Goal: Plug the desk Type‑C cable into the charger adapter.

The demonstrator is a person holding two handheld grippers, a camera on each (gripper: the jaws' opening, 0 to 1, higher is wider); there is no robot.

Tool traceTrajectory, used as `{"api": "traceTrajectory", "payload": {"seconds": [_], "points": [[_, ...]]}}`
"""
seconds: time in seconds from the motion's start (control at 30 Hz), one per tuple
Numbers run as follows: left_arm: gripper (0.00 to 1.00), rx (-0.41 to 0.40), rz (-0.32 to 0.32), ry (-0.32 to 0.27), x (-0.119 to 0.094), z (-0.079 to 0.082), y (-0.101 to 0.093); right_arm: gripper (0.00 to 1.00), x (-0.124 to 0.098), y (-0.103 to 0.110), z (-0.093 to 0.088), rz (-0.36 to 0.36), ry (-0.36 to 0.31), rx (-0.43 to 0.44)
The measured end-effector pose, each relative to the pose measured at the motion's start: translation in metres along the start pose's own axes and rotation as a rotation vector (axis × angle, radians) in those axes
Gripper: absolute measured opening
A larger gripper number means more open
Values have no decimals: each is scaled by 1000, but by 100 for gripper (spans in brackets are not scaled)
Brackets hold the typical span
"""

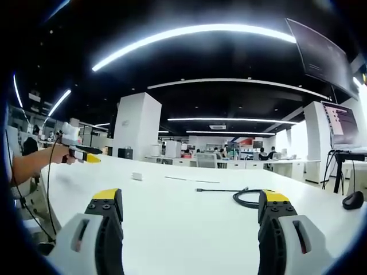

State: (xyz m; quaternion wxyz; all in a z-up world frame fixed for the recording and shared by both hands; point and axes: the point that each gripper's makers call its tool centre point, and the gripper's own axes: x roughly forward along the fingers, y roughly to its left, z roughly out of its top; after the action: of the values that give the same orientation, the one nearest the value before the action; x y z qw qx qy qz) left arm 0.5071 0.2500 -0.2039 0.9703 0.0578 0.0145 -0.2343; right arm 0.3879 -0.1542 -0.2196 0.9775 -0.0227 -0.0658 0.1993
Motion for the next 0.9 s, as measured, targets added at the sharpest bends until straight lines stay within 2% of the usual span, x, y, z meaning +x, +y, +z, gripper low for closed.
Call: {"api": "traceTrajectory", "payload": {"seconds": [0.2, 0.23, 0.4, 0.63, 0.7, 0.8, 0.9], "points": [[100, 11, -39, 24, 23, 1, 8, 100, 2, 1, 0, 3, -2, 4], [100, 1, -41, 30, 29, 1, 15, 100, 3, 1, 0, 3, -3, 4], [100, -36, -61, 46, 41, 1, 24, 100, 1, 0, -3, -1, 4, 6], [100, -3, -89, 73, 54, 1, 29, 100, 1, -3, -5, -7, 7, 13], [100, 4, -94, 107, 58, -4, 30, 100, 1, -2, -6, -4, 8, 14], [100, 38, -88, 118, 65, -2, 39, 100, 2, -1, -7, -2, 8, 17], [100, 46, -103, 147, 72, -2, 38, 100, 2, -1, -8, -1, 9, 20]]}}
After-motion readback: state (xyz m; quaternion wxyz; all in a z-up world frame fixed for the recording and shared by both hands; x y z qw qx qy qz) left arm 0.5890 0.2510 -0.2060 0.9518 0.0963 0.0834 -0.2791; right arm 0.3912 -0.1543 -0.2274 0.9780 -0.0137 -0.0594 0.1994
